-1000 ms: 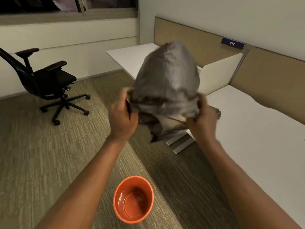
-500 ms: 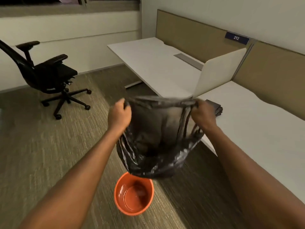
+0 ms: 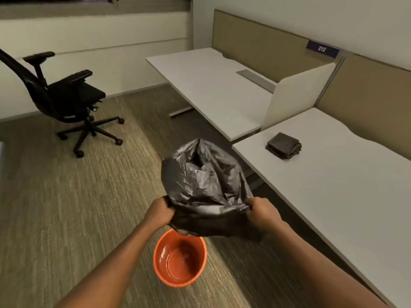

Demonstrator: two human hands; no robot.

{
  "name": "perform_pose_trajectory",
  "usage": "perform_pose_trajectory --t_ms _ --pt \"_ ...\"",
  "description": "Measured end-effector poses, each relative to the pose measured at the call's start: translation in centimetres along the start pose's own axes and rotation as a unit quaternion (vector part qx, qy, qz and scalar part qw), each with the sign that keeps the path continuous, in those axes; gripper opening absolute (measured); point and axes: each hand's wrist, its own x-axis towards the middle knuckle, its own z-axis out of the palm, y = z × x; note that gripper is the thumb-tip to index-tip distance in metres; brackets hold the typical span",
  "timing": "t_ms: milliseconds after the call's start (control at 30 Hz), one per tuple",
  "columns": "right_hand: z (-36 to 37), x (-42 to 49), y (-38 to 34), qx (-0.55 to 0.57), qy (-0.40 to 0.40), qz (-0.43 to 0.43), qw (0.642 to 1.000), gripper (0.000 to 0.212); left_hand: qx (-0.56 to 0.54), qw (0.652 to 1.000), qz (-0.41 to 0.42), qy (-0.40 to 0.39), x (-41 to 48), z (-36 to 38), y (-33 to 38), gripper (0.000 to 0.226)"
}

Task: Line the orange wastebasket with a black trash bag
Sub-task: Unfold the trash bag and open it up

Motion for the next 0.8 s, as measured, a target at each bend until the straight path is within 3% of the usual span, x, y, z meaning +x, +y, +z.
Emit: perform_pose_trajectory --t_ms 100,200,267,400,500,600,633,700,800 --pt "-1.0 0.9 0.9 0.107 0.009 0.047 0.993 0.022 -0.068 0.996 -0.064 -0.013 0.3 -0.7 -0.3 0.023" --pt "-2.1 1.5 0.9 0.259 0.052 0.093 0.960 0.028 -0.172 0.979 -0.109 0.008 0.5 -1.8 0.6 0.026" --pt "-2.4 1.7 0.6 0.367 0.050 0.126 0.920 0.029 -0.260 0.955 -0.140 0.014 0.2 -2.1 1.3 0.027" --pt "-2.7 1.2 -0.4 0.571 0.002 0.191 0.799 0.018 -0.338 0.927 -0.158 -0.033 -0.8 -2.5 1.7 0.025" --pt "-3.3 0.3 -1.0 0.621 -0.046 0.229 0.748 0.014 -0.267 0.949 -0.166 -0.036 -1.2 -2.3 1.9 0.032" --pt "-3.8 0.0 -1.6 0.629 -0.098 0.214 0.741 0.024 -0.008 0.986 -0.168 0.007 -1.2 -1.5 2.7 0.069" --pt "-4.0 -0.1 -1.9 0.635 -0.119 0.201 0.736 0.027 0.076 0.986 -0.144 0.025 -1.5 -1.1 3.3 0.085" --pt "-4.4 -0.5 -2.6 0.648 -0.168 0.181 0.721 0.032 0.142 0.988 -0.037 0.041 -1.9 0.1 5.0 0.105" --pt "-5.1 -0.7 -3.4 0.639 -0.252 0.153 0.711 0.041 0.119 0.989 0.087 -0.017 -2.2 2.1 8.5 0.099"
